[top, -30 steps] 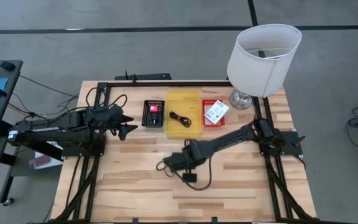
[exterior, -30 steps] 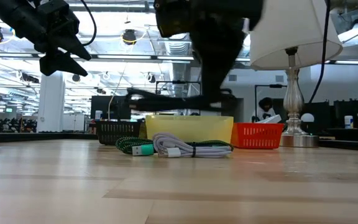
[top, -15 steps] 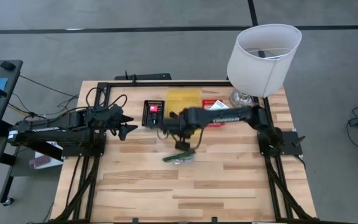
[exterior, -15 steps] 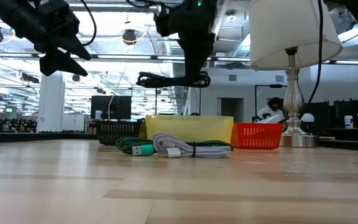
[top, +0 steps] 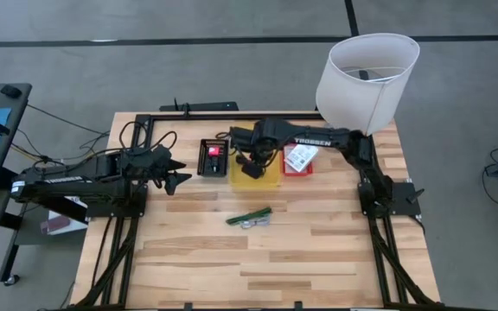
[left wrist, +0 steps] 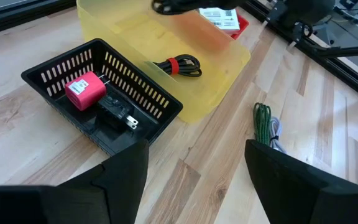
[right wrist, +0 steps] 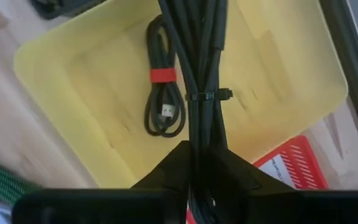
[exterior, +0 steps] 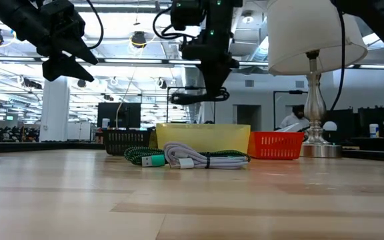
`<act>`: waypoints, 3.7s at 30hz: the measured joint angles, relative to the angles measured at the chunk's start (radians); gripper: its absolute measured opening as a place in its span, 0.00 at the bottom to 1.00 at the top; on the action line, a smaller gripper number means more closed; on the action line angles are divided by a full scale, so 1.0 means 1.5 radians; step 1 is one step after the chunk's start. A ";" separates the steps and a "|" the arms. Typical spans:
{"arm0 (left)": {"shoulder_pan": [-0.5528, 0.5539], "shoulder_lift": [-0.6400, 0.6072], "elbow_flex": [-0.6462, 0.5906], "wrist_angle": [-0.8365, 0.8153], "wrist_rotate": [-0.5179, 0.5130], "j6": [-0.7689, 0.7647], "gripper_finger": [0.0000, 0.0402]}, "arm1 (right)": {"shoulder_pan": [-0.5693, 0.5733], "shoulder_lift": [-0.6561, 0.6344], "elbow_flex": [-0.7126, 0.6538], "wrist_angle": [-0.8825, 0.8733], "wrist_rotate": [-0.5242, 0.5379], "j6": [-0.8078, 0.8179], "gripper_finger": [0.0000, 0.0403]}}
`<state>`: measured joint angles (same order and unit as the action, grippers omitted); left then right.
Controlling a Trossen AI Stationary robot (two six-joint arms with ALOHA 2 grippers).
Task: Pick and place items into bin
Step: Put the black charger cable into the yellow bin, then put the light blue charger cable into the yellow bin
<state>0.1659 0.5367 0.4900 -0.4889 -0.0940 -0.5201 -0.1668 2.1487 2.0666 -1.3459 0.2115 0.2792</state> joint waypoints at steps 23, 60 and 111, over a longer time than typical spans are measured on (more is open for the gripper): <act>0.000 0.000 0.000 -0.001 0.000 0.000 0.64 | 0.047 -0.001 -0.024 0.060 0.016 0.035 0.16; 0.000 0.000 0.000 -0.016 0.000 -0.045 0.64 | 0.294 0.090 -0.027 0.165 -0.070 0.018 0.40; 0.000 0.000 0.000 -0.015 -0.013 -0.044 0.64 | 0.310 0.162 -0.009 0.206 0.001 -0.047 0.35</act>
<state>0.1658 0.5369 0.4900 -0.5110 -0.1135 -0.5865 0.2985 2.3920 2.0535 -1.0370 0.2127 0.2088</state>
